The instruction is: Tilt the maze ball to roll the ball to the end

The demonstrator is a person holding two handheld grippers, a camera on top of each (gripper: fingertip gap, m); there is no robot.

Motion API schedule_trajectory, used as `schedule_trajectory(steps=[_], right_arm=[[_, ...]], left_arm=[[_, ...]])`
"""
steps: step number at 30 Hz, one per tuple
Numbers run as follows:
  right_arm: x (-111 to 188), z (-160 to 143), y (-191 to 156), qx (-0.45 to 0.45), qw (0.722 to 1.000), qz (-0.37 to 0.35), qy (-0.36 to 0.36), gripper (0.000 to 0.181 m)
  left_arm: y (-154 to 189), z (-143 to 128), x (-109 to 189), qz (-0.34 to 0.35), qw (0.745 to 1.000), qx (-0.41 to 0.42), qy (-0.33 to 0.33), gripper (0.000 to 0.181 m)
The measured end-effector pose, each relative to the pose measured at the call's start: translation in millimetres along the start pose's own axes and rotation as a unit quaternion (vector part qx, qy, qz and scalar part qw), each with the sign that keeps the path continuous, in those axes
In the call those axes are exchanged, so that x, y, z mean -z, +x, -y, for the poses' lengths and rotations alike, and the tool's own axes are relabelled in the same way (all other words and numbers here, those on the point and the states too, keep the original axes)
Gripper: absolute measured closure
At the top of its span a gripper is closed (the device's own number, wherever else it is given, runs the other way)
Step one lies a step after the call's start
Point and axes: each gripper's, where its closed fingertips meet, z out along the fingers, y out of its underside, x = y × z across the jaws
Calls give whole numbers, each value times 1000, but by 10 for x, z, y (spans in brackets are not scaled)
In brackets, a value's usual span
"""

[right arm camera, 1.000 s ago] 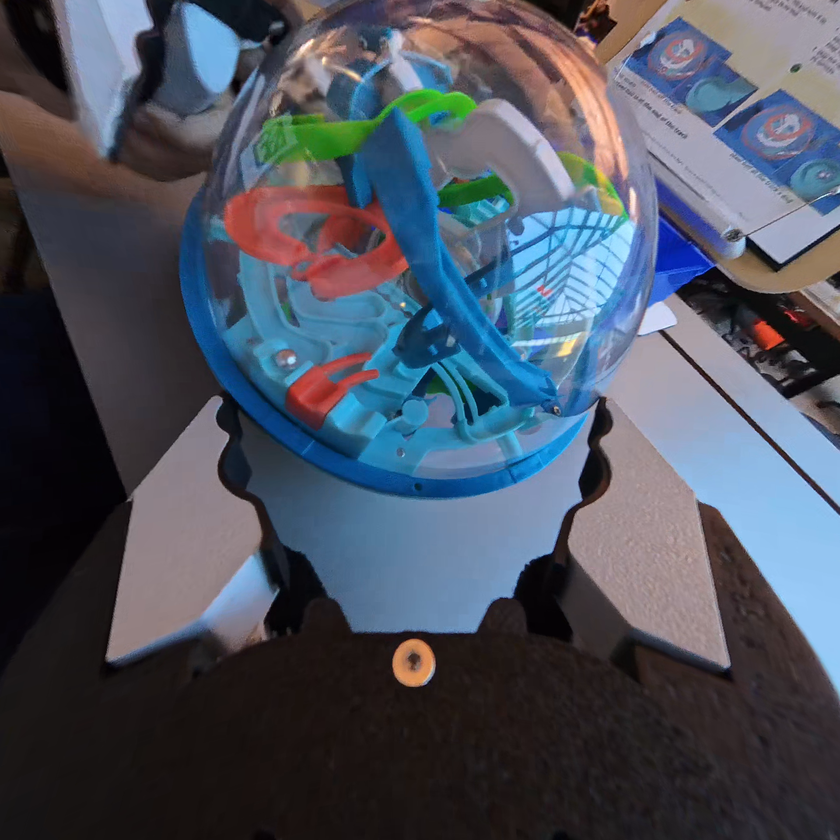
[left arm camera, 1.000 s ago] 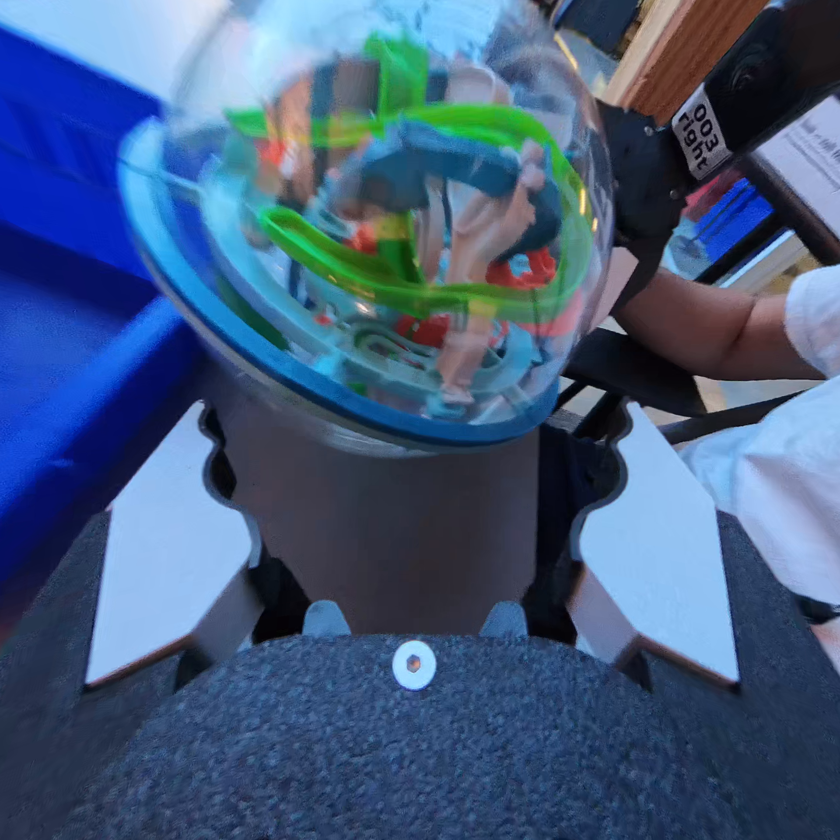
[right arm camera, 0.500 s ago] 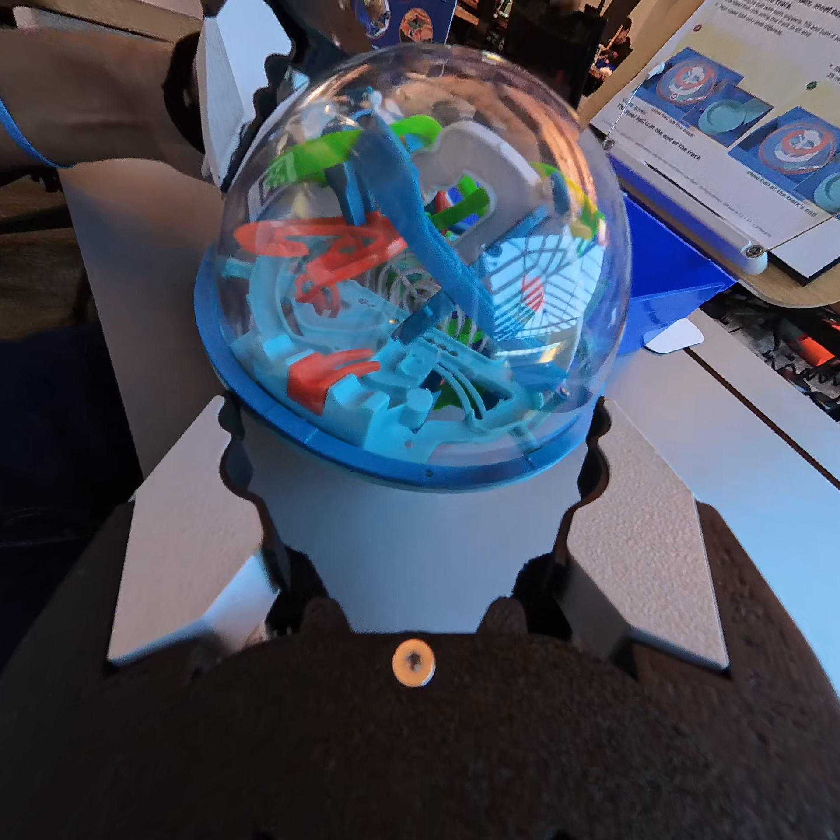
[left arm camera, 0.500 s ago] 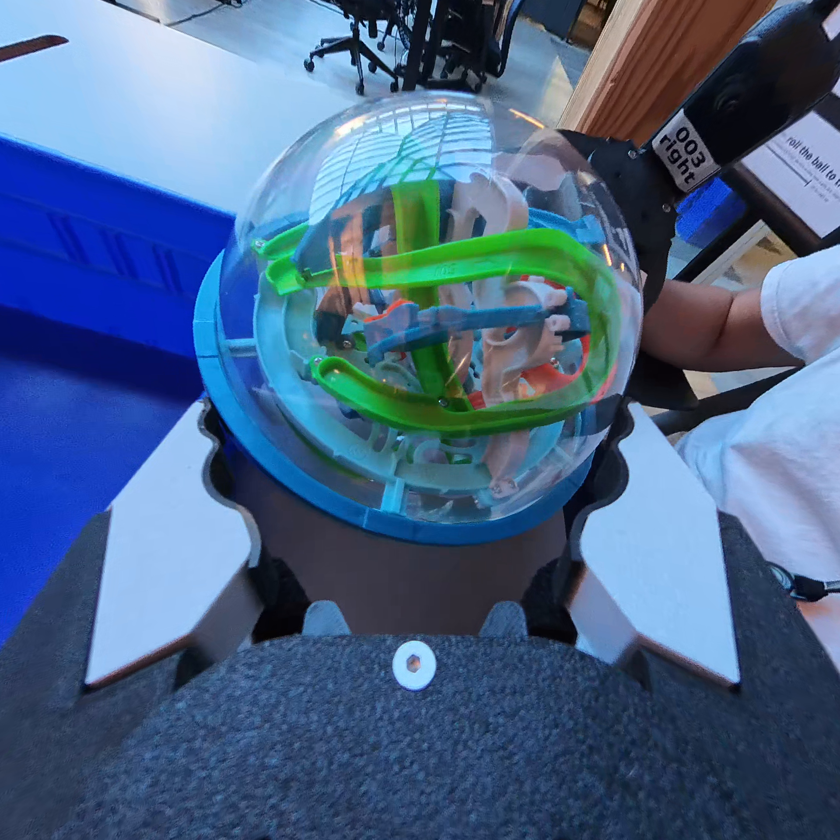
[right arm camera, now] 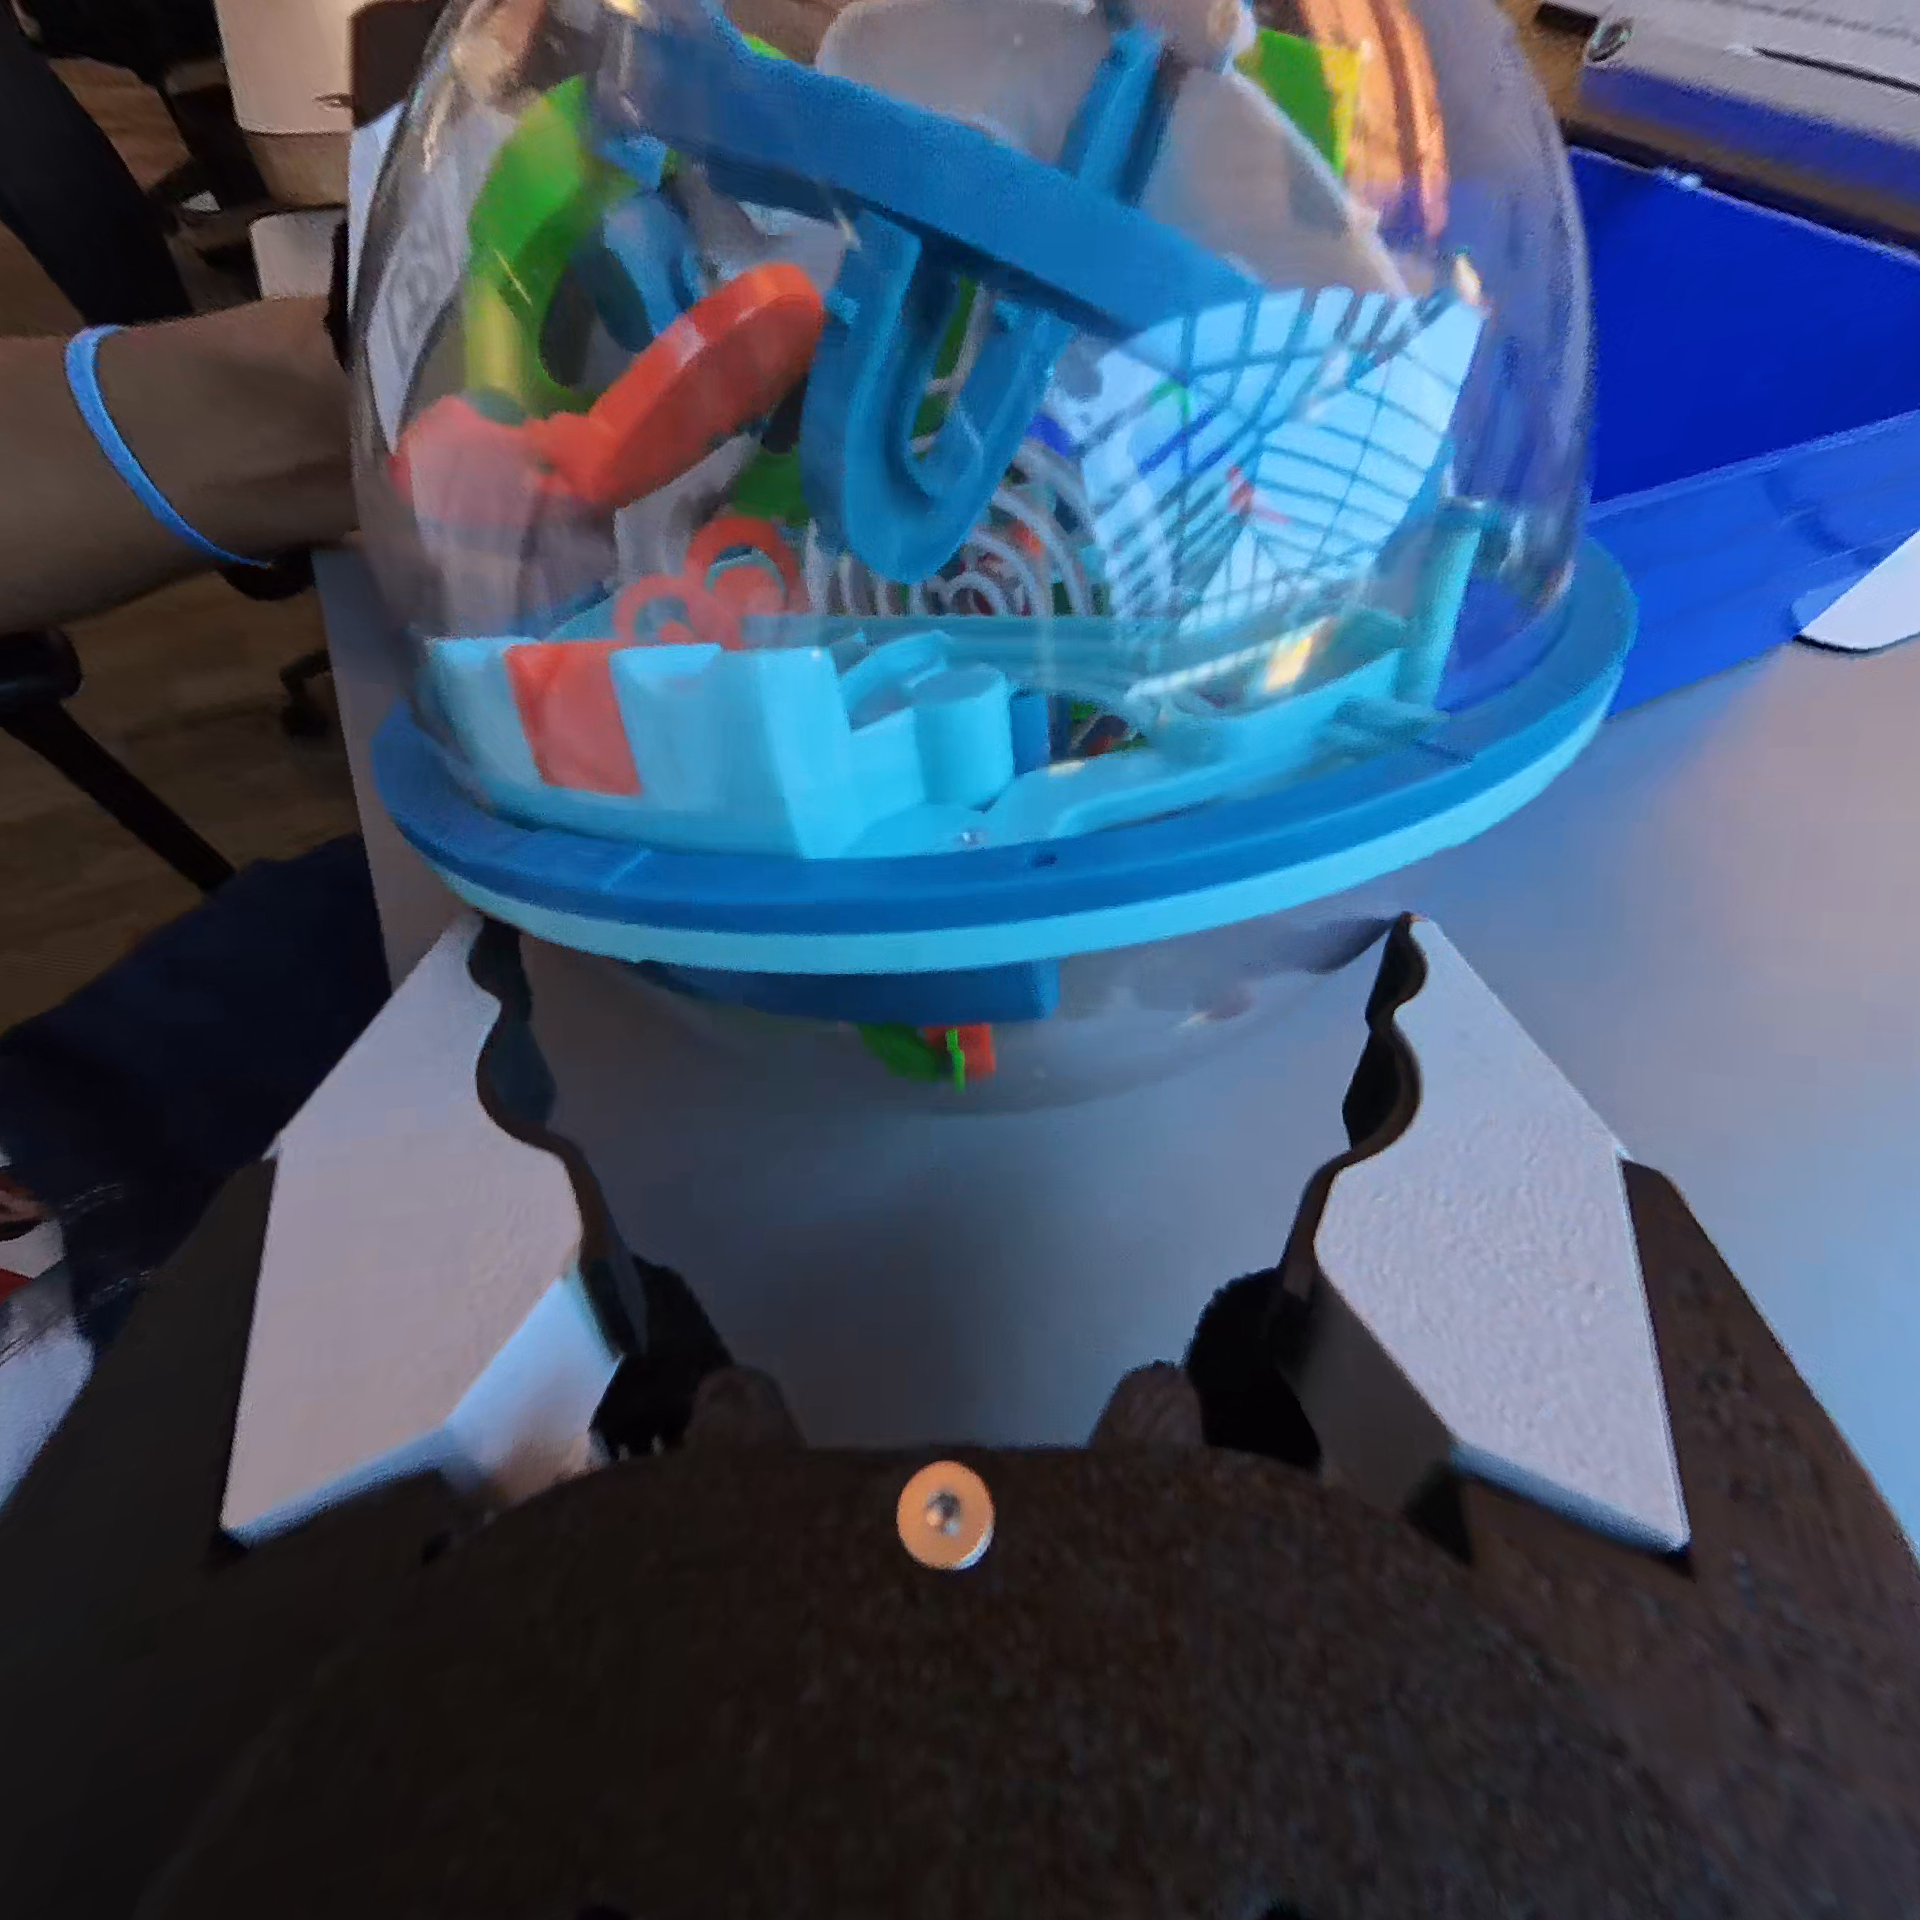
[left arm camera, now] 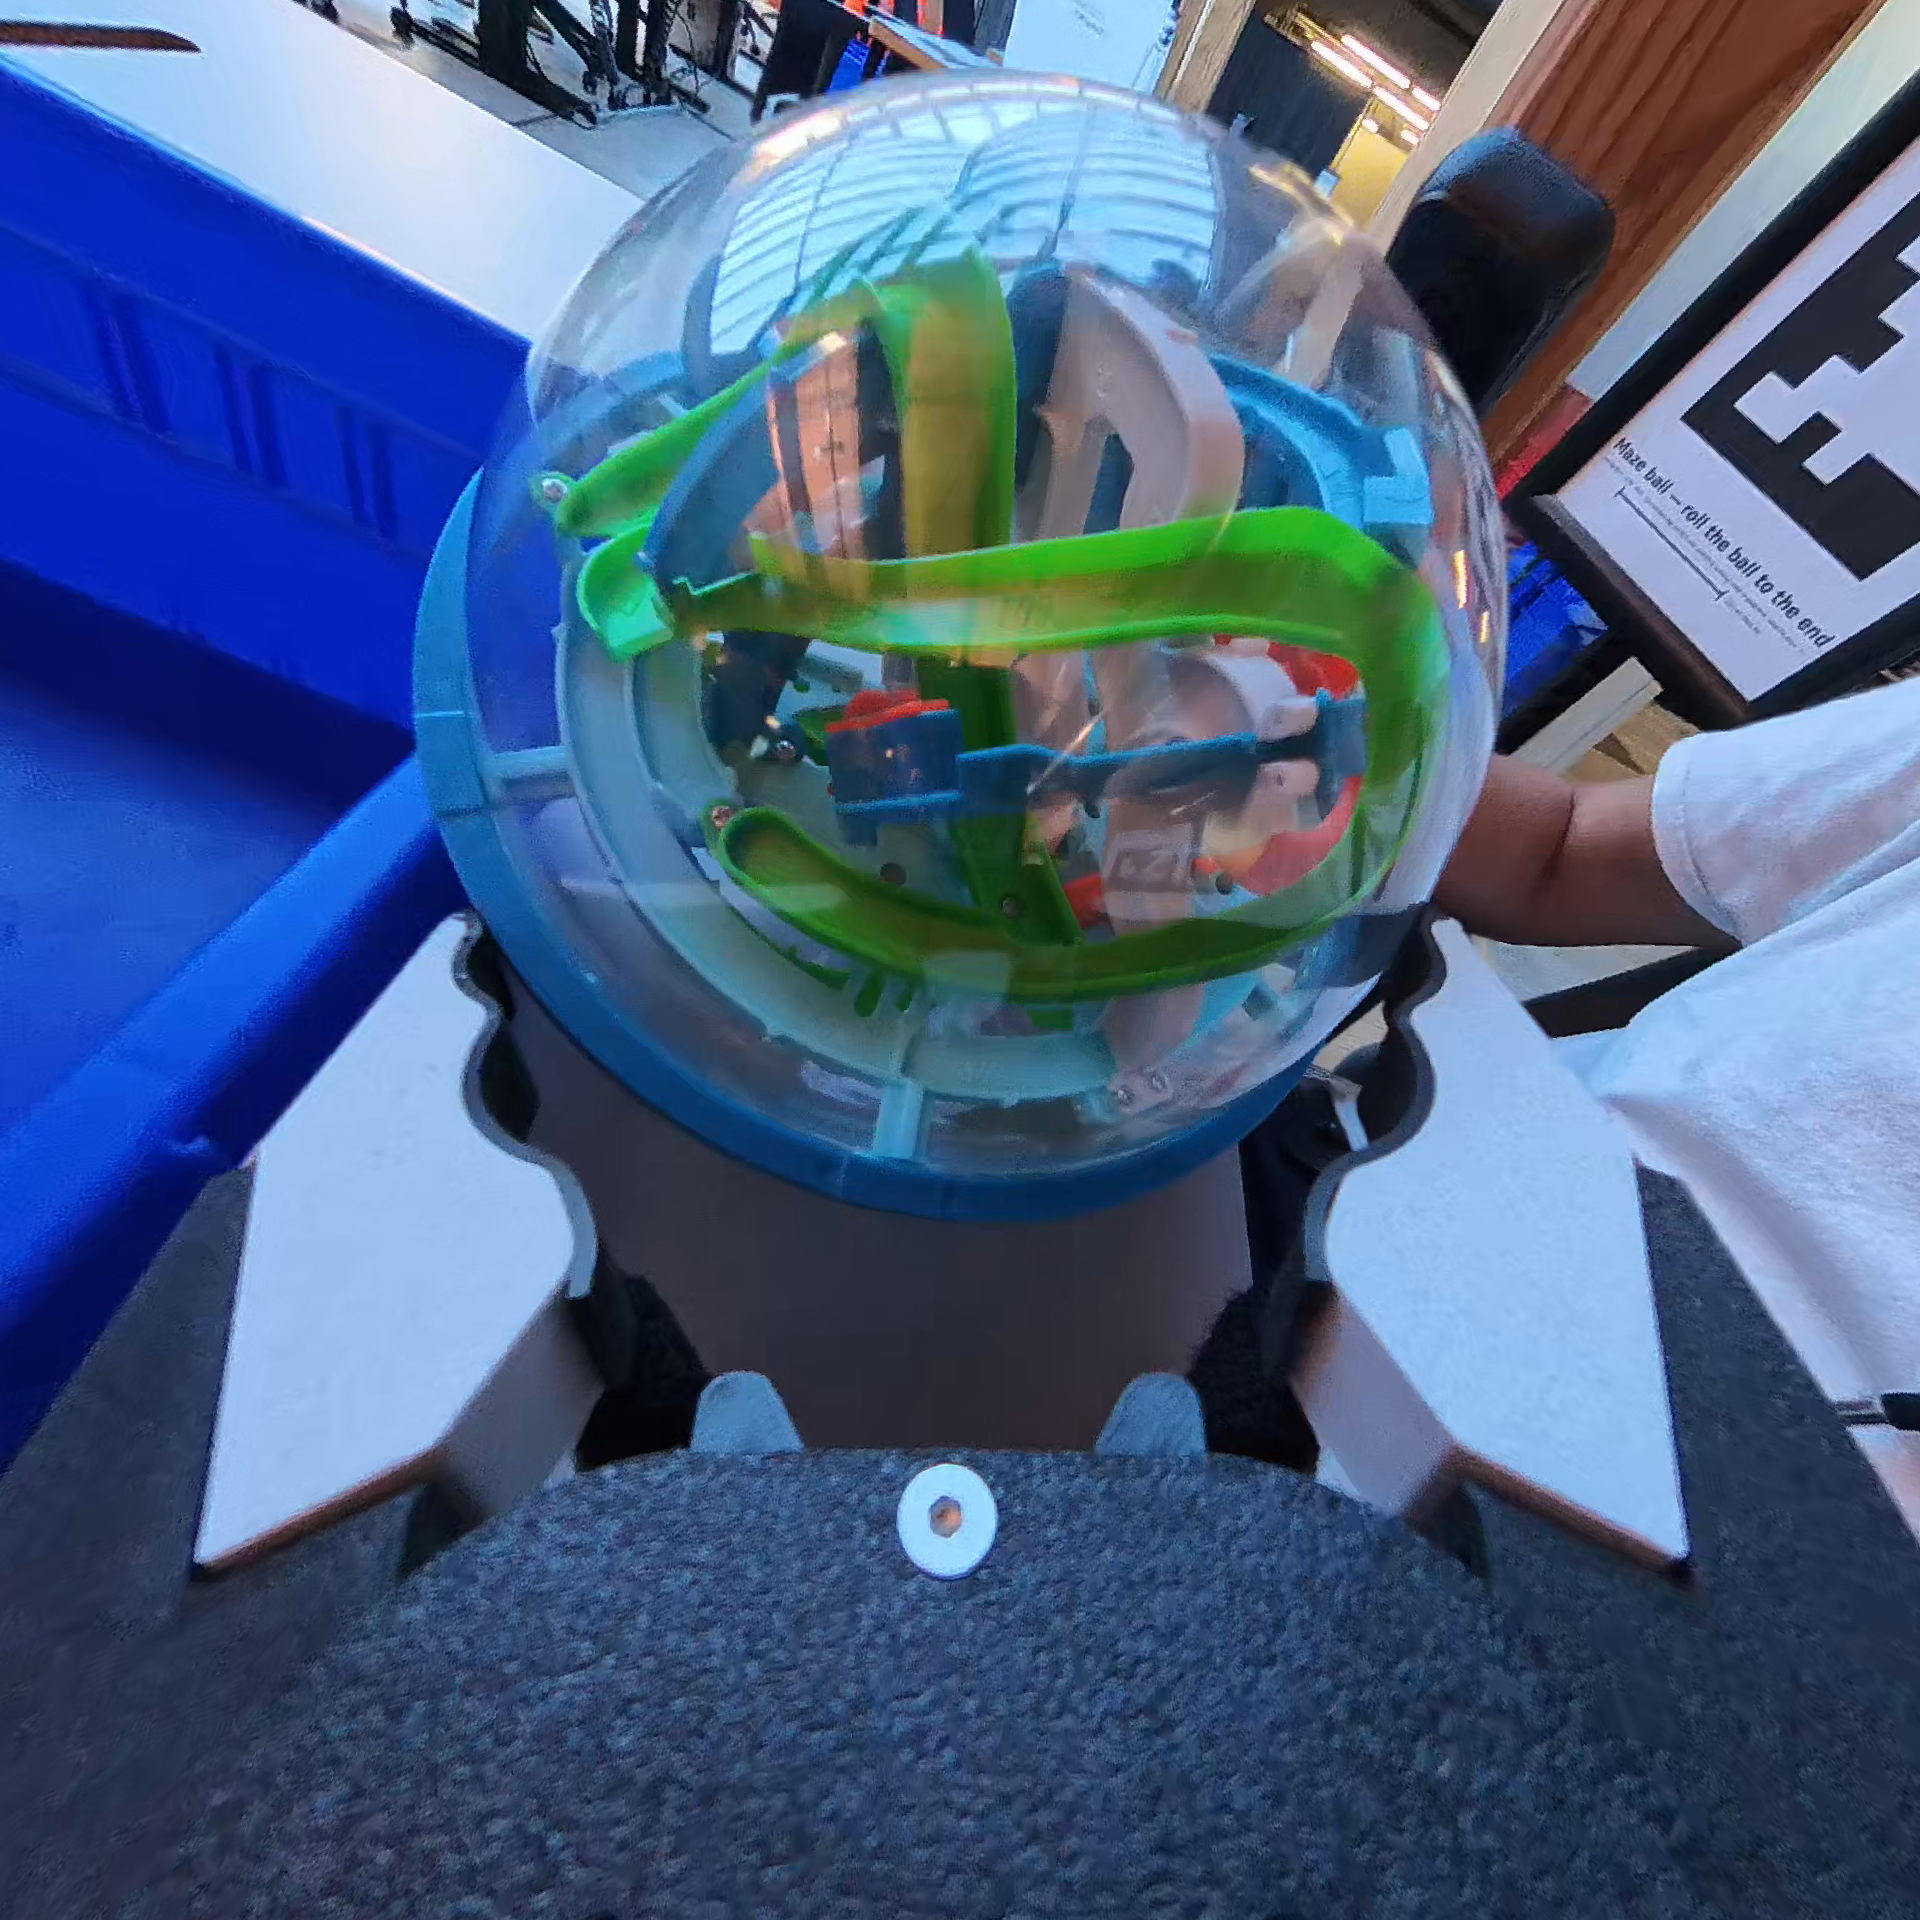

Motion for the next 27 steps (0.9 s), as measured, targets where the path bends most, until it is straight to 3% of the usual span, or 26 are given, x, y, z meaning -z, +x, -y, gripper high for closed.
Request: schedule_trajectory(steps=[5,19,24,27], right_arm=[[35,87,5,-27,999,3,26,28],[282,232,15,-134,987,55,69,25],[284,236,61,-159,983,60,76,28],[273,248,66,-165,981,61,76,28]], left_arm=[[24,-102,-28,-20,999,20,-23,23],[246,-602,-247,-49,985,1,-163,22],[270,-572,-2,-67,981,-13,-180,22],[173,-235,269,-28,988,-59,-142,23]])
